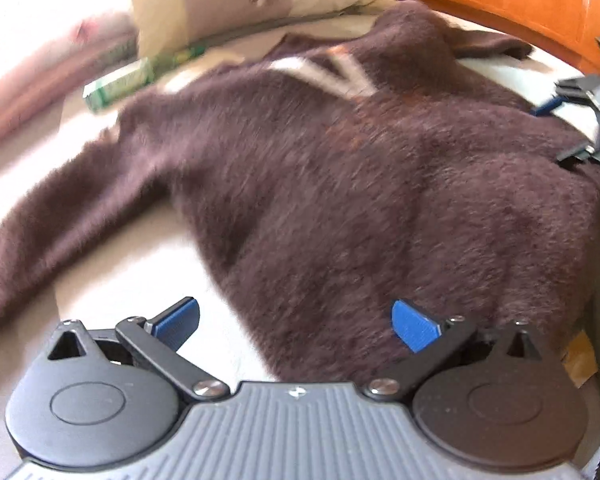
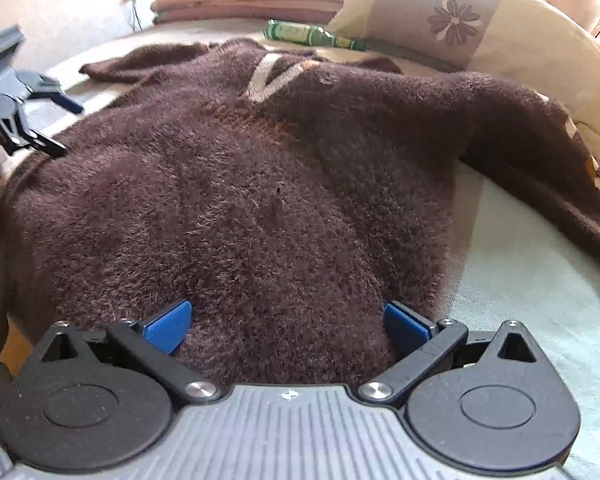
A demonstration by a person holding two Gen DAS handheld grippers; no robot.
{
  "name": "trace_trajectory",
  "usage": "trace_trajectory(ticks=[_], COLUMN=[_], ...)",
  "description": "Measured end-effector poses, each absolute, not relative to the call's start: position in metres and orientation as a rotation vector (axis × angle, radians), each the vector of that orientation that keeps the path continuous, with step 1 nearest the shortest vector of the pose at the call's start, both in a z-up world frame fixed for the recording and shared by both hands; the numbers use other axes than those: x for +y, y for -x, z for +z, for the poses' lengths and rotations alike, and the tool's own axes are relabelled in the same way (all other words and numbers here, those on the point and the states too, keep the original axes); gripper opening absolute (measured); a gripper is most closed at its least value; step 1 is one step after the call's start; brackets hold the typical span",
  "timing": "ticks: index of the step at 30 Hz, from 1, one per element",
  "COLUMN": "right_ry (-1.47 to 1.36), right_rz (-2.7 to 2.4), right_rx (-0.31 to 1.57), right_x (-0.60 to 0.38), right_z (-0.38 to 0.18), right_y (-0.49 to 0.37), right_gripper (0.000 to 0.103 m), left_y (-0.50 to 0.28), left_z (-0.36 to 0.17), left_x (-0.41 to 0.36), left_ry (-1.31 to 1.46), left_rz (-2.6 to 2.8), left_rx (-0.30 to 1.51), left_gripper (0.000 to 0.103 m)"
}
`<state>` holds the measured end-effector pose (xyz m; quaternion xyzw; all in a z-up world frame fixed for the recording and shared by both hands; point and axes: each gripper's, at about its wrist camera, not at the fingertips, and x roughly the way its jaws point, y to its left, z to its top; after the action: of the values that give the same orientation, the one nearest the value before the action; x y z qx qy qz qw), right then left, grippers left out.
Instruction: Fold clothes
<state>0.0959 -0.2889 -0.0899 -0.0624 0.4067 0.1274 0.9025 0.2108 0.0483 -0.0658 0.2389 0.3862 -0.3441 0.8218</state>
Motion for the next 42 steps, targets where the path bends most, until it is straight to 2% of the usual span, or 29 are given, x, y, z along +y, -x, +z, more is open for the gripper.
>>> trace_trajectory(ticks=[5, 9, 14, 20, 26, 35, 38, 42], right_ry=[0.13, 0.126, 0.168, 0.14, 0.113, 0.073, 0.059, 0.042], right_rz=[0.282, 0.356, 0.332, 0.283, 0.233, 0.157, 0.133, 0.101], right_rx=[0.711, 0.698, 0.76, 0.787, 0.81, 0.807, 0.809, 0.81], right_x=[-0.256, -0.223, -0.216, -0.23, -0.242, -0.237, -0.235, -0.233], right_z=[-0.062, -0.064, -0.082, -0.088, -0.094, -0.094, -0.094, -0.095], right_y=[-0.101, -0.119, -0.116, -0.098, -0.082, -0.079, -0.078, -0.076], right_gripper=[0.103, 0.103, 0.103, 0.103, 0.103, 0.103, 0.103, 0.103], left_y=[-0.18, -0.17, -0.182, -0.179, -0.192, -0.193, -0.217, -0.267], left_z=[-0.053, -0.078, -0.082, -0.079, -0.042, 0.009, 0.024, 0.014], left_x=[0.002, -0.029, 0.014, 0.054, 0.045, -0.02, -0.045, -0.062], left_ry=[-0.668, -0.769, -0.567, -0.469, -0.33, -0.398, -0.39, -0.285], left_rz=[-0.863, -0.907, -0.847, -0.771, -0.704, -0.591, -0.542, -0.522], left_rx=[0.706, 0.744, 0.925, 1.026, 0.947, 0.861, 0.832, 0.847], left_gripper=[0.102, 0.102, 0.103, 0.102, 0.102, 0.102, 0.102, 0.102])
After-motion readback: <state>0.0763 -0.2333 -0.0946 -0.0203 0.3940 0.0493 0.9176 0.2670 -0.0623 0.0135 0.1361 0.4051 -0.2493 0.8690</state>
